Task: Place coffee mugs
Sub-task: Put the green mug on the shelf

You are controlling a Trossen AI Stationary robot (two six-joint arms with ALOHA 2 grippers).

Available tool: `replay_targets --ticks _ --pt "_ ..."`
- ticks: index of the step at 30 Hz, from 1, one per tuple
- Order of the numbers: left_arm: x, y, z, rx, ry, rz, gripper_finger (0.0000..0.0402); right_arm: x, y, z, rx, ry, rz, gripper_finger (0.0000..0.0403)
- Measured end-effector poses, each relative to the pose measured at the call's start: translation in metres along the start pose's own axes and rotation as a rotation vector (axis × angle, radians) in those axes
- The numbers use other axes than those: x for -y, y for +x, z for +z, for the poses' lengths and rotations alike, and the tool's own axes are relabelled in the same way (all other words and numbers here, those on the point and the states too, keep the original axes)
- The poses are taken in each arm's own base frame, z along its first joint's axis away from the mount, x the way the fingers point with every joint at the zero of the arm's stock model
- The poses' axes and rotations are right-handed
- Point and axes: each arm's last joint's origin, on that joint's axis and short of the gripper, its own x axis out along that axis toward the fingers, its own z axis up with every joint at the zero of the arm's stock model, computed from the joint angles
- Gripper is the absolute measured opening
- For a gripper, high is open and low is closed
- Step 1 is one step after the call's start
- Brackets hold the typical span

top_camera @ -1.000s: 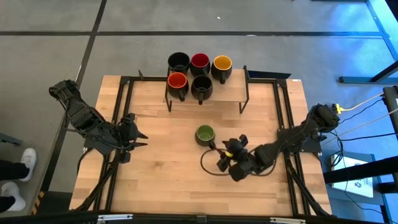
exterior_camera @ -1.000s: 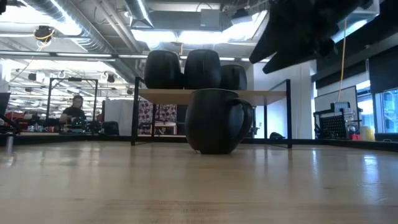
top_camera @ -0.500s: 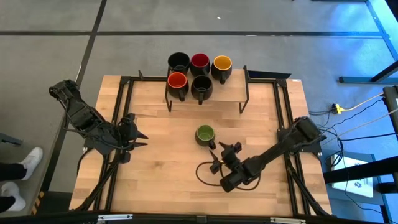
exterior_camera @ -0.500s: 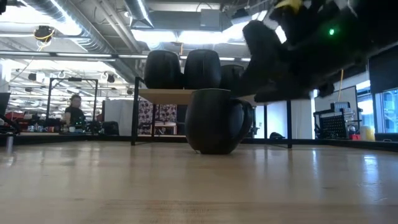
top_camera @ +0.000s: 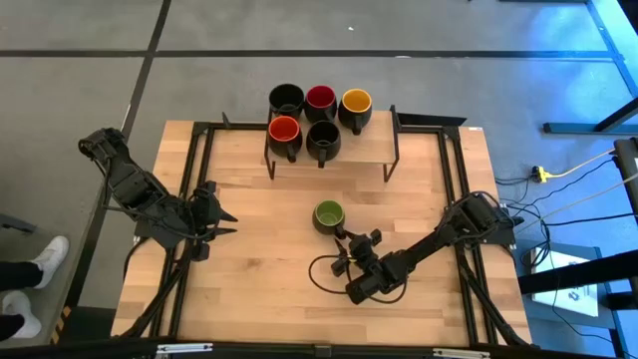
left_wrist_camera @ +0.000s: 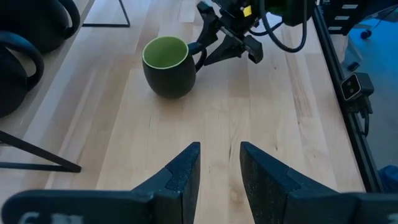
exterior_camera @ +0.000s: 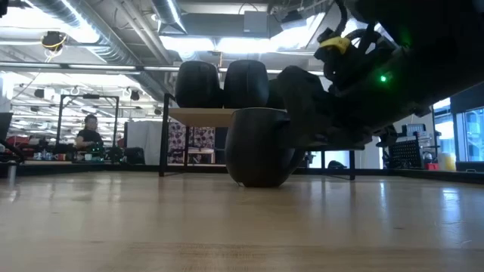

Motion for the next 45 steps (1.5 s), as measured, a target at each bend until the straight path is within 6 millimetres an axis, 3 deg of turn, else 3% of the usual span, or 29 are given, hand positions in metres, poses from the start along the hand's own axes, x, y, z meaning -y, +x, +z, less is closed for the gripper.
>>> replay_targets --ticks 11,31,45 --pt "0.0 0.0 0.0 0.0 0.0 0.001 0.0108 0.0 0.002 0.001 -0.007 -0.041 -0.003 0.0053" --pt "0.0 0.0 0.0 0.0 0.002 0.001 0.0108 -0.001 -0.002 0.007 -0.023 -0.017 0.017 0.0051" --pt "0.0 0.0 0.0 -0.005 0.003 -0.003 0.0108 0.008 -0.021 0.049 0.039 -0.024 -0.013 0.0048"
